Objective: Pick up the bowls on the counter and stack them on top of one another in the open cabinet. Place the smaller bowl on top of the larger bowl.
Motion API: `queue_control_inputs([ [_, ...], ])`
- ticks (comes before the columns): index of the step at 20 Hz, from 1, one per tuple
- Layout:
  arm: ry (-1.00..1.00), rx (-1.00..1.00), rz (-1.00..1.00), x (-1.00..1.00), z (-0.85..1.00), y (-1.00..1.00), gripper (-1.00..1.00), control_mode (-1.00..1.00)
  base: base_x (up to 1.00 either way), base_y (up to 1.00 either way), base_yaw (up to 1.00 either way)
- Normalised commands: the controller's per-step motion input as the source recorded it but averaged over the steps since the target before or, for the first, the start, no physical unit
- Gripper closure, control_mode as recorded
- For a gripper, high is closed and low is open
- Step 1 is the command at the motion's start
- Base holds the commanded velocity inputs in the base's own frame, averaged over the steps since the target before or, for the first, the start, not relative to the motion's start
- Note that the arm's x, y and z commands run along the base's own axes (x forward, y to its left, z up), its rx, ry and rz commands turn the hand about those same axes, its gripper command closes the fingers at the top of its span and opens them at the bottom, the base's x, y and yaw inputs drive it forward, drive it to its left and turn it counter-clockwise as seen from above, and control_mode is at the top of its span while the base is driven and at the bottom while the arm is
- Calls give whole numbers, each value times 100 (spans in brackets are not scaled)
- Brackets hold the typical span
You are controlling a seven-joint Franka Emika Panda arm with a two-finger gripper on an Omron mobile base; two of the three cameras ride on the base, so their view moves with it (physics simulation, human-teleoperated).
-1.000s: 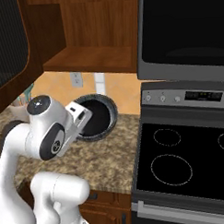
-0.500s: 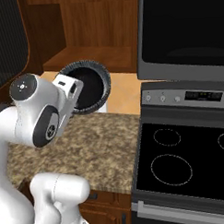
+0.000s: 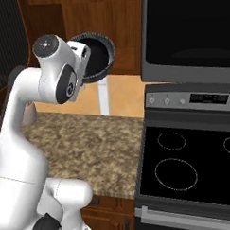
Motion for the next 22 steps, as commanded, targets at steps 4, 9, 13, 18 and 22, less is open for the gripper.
queue_control_inputs([
  [4, 4, 0, 3, 100, 2, 9, 100, -100, 0, 0, 0],
  [9, 1, 0, 0, 100, 1, 7, 100, -100, 0, 0, 0],
  [13, 0, 0, 0, 100, 0, 3, 100, -100, 0, 0, 0],
  [18, -8, 0, 0, 49, 3, 1, -100, -100, 0, 0, 0],
  [22, -31, 0, 4, -45, -2, -1, -100, -100, 0, 0, 0],
])
